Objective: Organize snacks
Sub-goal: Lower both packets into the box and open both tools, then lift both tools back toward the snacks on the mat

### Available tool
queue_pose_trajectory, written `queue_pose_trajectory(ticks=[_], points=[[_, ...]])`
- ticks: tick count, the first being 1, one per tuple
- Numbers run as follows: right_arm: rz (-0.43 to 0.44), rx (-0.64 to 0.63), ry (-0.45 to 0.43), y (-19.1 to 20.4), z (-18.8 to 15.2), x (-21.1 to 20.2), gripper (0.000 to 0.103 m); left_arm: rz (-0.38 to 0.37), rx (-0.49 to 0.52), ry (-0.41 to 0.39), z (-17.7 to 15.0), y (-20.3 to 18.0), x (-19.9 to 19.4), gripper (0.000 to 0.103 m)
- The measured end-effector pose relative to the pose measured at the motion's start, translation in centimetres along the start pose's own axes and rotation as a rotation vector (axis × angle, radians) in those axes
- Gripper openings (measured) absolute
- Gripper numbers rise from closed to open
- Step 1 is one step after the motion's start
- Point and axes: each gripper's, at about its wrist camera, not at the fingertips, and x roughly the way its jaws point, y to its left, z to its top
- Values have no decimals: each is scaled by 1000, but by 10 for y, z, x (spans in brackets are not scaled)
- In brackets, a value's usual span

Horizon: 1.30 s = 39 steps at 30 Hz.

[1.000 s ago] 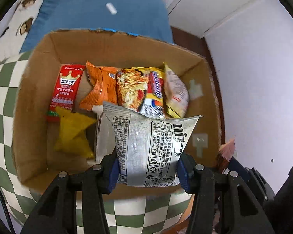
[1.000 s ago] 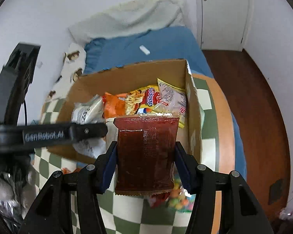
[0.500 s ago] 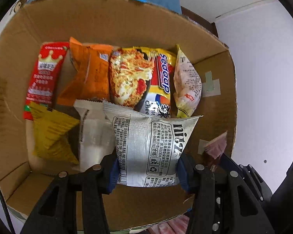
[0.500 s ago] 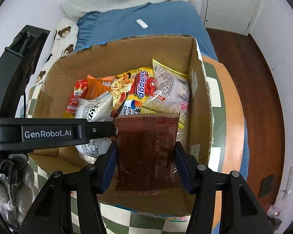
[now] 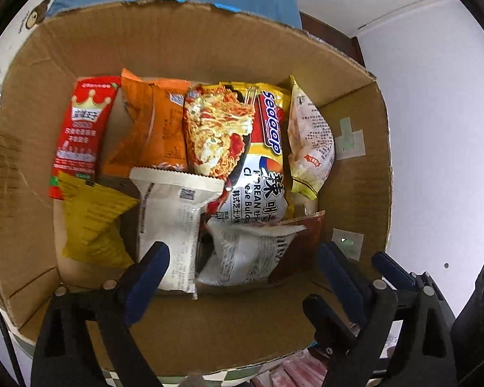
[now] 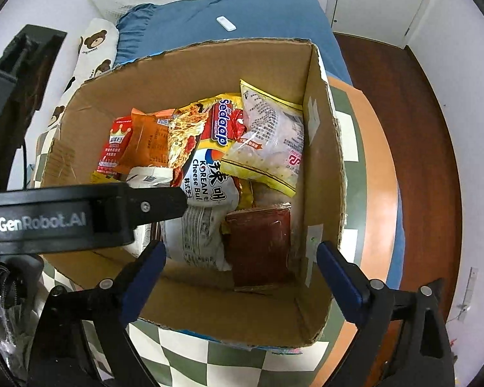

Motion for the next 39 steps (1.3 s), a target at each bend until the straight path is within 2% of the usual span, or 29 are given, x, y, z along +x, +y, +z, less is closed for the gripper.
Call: queue_pose_trajectory(ticks=[4,10,13,18,23,30,39], points=[[-13,-2,-9,2,-2,-3,97,27,16,-37,-9,5,-13,95],[-13,12,-25,0,-9,-8,97,143,73,-145,-27,13,-36,95],[-13,20,-40,0,-12,-11,97,176,84,-186,-33,22,-47,95],[-26,26,-94,1,-20,-22,97,228,104,-263,-43,29,-61,95],[-44,14,-159,5,-34,-37,97,279,136,-355,-69,34,-81,95],[-67,-7,-282,14,-60,-73,97,307,172,-472,-109,32,-105,95],[-96,-38,-452,30,-109,-134,100,297,204,-621,-169,27,-140,95]])
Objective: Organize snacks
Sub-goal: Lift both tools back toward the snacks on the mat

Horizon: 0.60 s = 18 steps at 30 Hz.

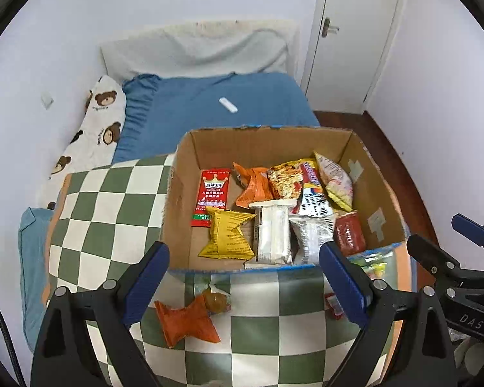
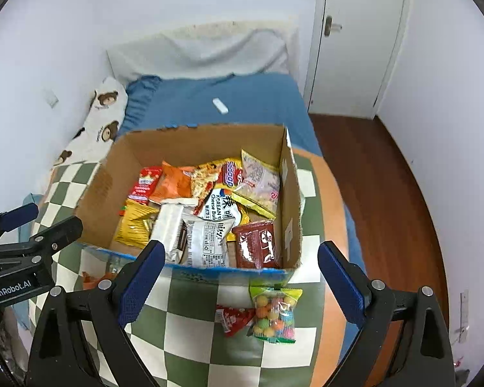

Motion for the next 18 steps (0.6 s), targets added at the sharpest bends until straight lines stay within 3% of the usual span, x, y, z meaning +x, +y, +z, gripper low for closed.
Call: queue_pose_trajectory(ticks=[11,14,18], points=[[11,30,-160,4,-26,-84,101,-5,13,-120,-29,-4,-68,95],[45,59,-144,-1,-35,-86,101,5,1,-118,-35,1,-69,95],[135,142,-46,-19,-51,-53,101,40,-28,-51,-52,15,-48,95]])
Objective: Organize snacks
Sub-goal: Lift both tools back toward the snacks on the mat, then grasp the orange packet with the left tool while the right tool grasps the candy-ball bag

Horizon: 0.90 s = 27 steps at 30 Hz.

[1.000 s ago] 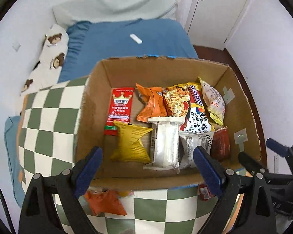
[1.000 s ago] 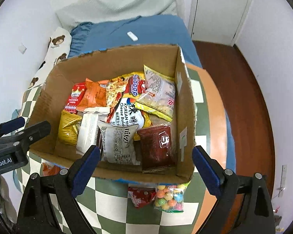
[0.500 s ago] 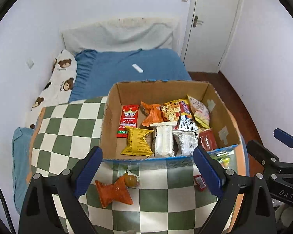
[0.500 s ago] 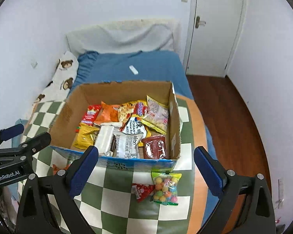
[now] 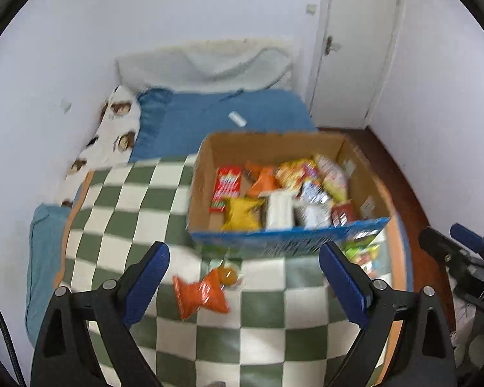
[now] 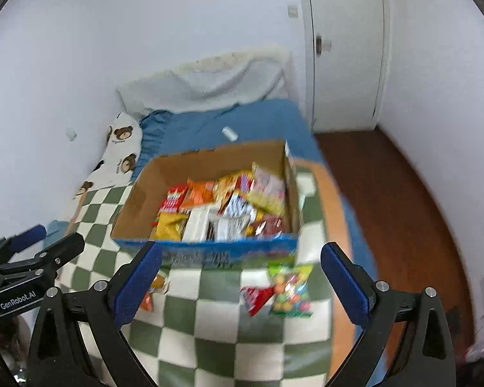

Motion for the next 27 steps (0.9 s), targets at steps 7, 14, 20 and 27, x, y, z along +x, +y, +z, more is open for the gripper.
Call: queue_pose_trajectory(ticks=[7,14,20,27], points=[[-33,147,189,-63,-40,96,71,111,-75,185,-50,42,66,95],[-105,193,352,-91,-59,192,73,190,-151,333,-92,83,119,95],[-157,99,394,-78,-68,221,71,214,-72,365,-98,84,138,95],[-113,42,460,-70,-95,209,61,239,460,338,-95,26,164,95]])
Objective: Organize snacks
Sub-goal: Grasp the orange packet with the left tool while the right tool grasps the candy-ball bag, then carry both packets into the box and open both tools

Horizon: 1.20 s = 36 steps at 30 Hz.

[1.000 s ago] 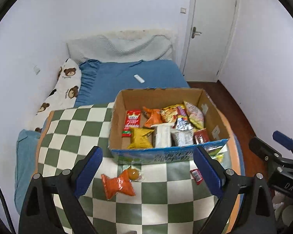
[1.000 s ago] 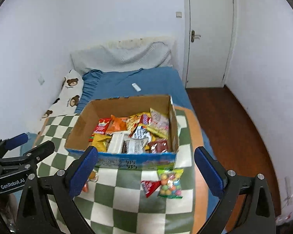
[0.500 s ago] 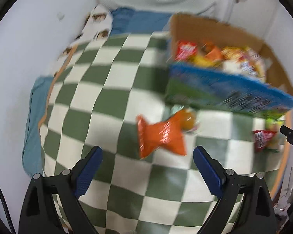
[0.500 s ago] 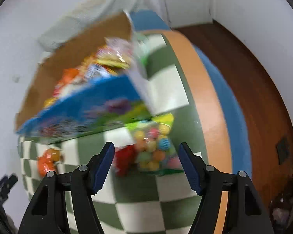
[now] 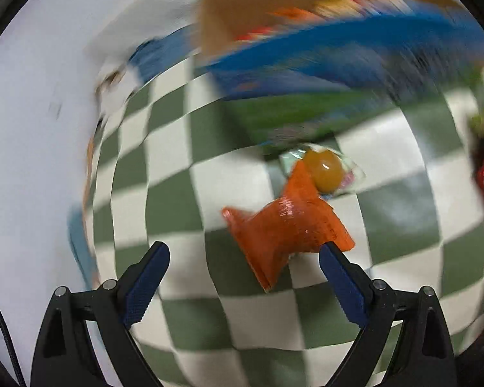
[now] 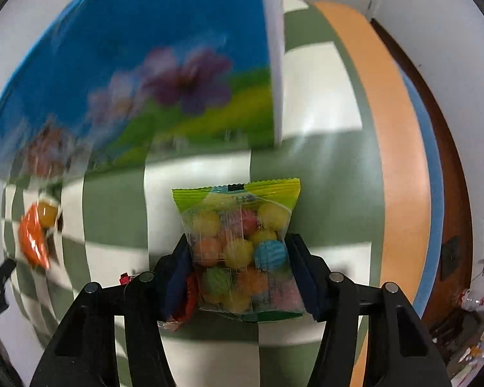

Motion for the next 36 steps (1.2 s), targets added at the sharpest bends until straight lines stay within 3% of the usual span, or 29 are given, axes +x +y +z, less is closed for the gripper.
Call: queue_pose_trajectory(ticks=[3,6,7,8,9,12,19,23,33,36], points=[[10,-8,26,3,-15,2,61,10,174,31,5,-19,16,95],[23,-4,40,6,-28,4,61,-8,242,33,10,-26,27,93],[24,-3,41,7,-31,4,61,-18,254,38,12,-28,31,81],[22,-1,44,8,-35,6,61,-33,256,51,14,-29,34,60],[22,2,45,9,-38,6,61,-53,244,77,16,-29,39,54],[27,6,50,10,-48,8,61,-105,154,94,16,-23,39,54],[50,-5,94,18,-75,11,61,-410,-335,263,-21,17,41,54],[53,-25,109,26,-92,15,61,-514,-504,324,-43,26,53,54],[22,-32,102,44,-93,35,65,-433,-455,319,-48,5,66,53],[17,-36,74,41,-99,25,56,-418,-448,286,-47,0,51,44]])
